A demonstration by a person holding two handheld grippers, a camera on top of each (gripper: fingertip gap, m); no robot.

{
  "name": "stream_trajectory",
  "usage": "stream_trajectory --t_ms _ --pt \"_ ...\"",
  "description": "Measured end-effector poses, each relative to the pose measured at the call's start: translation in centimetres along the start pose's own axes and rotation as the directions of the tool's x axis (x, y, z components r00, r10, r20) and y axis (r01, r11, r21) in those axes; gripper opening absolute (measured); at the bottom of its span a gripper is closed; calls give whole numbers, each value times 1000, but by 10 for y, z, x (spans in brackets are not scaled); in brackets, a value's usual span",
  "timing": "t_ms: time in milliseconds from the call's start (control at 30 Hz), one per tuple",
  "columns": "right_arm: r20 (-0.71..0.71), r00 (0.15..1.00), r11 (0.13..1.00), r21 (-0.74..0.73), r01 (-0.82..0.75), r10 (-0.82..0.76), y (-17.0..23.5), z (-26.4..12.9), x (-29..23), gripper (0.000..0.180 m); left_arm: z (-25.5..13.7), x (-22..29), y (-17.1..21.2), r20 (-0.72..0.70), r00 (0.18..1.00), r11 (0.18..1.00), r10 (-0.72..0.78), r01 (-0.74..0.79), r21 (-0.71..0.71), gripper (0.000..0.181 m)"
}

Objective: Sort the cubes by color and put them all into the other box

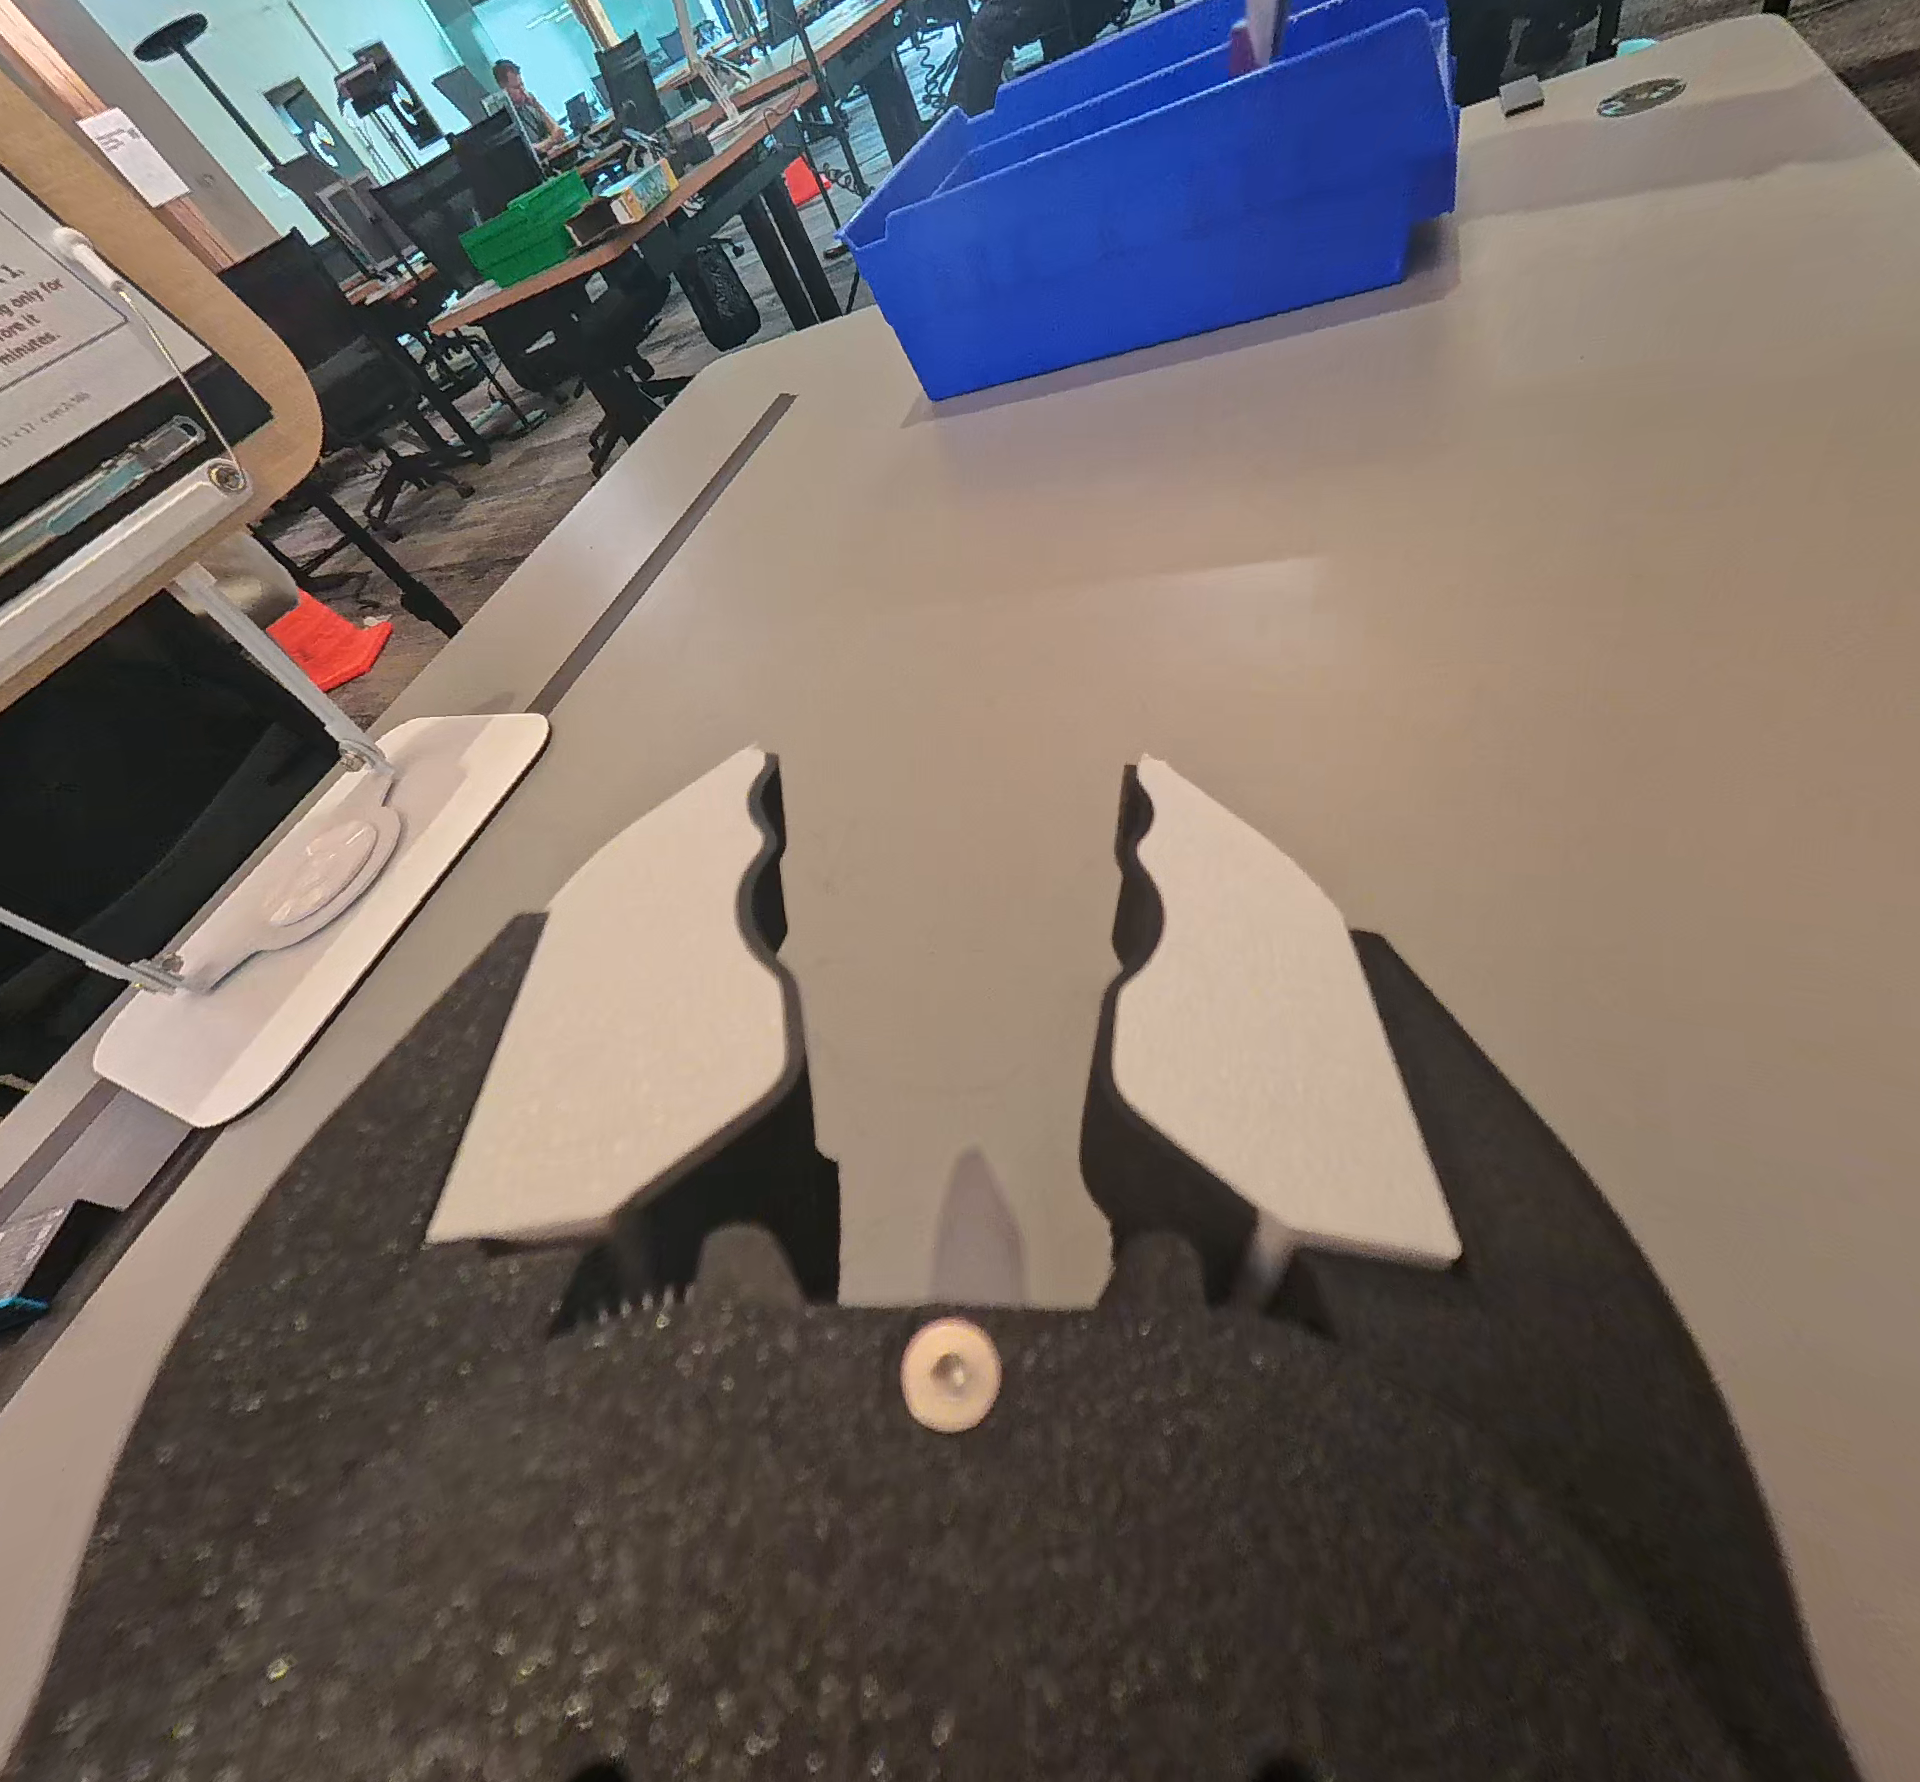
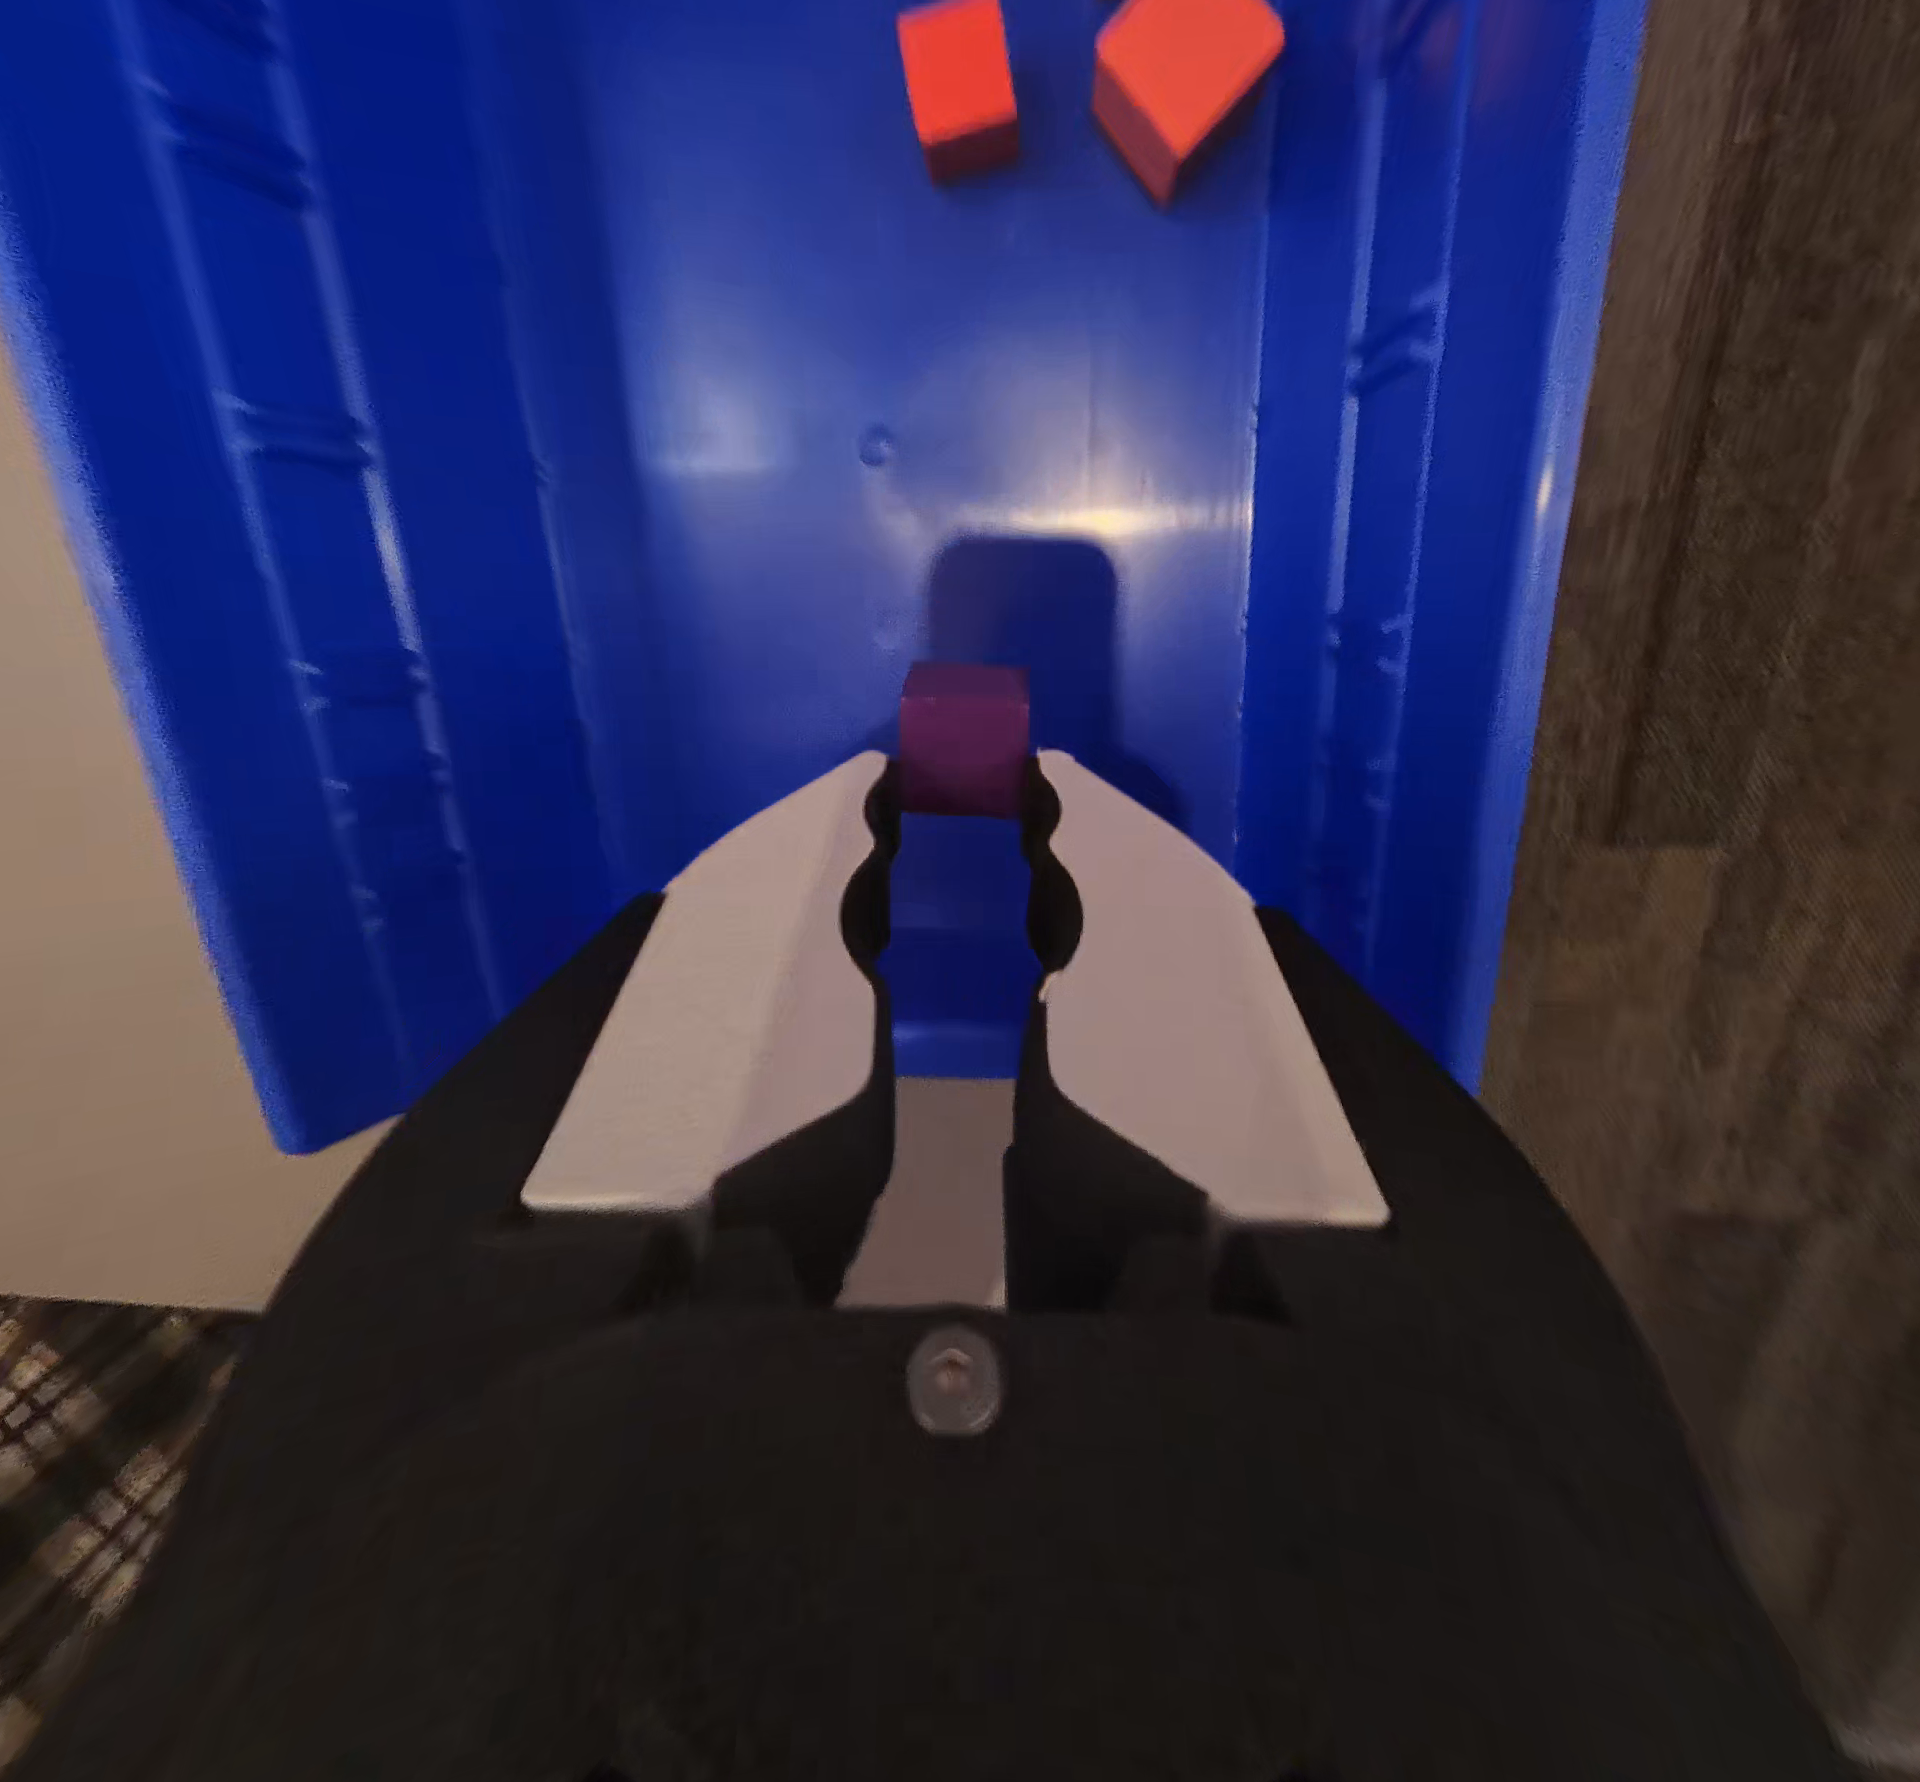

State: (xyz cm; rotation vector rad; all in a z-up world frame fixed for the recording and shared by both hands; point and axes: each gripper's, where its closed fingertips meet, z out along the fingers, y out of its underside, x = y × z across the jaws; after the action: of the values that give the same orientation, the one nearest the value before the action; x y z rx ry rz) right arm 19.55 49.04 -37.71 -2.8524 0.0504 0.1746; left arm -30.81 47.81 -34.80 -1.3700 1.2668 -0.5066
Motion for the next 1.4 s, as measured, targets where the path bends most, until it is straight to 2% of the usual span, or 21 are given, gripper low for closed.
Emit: stream_trajectory --t_ms 267,333,467,600,700,767,867,967,1033,1267,1400 --pt "-117 992 943 -334 1 -42 53 33 20 22 1 0 2 2 1000 1000 5 -5 -9 60" --pt "-148 986 935 -354 24 -82 54 36 23 22 1 0 3 5 1000 1000 3 -3 -12 61" --pt "-190 975 950 -307 50 -112 38 16 16 41 -2 -2 3 12 1000 1000 -4 4 -5 61" --pt "-216 965 982 -147 118 -149 -2 -33 -11 54 -3 -3 2 12 1000 1000 -17 17 2 61" --pt "-147 966 967 112 229 -212 -46 -74 -64 63 -3 -4 1 14 1000 1000 -10 10 2 61" --pt "-103 953 905 299 302 -284 -70 -98 -108 67 -3 -3 1 14 1000 1000 -10 10 -2 62" --pt "-63 915 763 530 369 -399 -87 -114 -174 75 -3 -4 2 18 1000 1000 -7 8 -4 62" --pt "11 861 619 700 356 -508 -87 -101 -241 79 -3 -5 2 20 1000 1000 -12 12 -2 62" --pt "75 822 557 770 312 -564 -81 -80 -280 85 -4 -6 3 22 1000 1000 -13 13 -5 62" --pt "204 756 453 882 134 -621 -73 3 -360 87 -4 -8 6 29 999 1000 -17 17 -12 62" --pt "134 750 379 911 165 -648 -71 20 -372 87 -3 -10 11 32 999 999 -28 29 -24 62"
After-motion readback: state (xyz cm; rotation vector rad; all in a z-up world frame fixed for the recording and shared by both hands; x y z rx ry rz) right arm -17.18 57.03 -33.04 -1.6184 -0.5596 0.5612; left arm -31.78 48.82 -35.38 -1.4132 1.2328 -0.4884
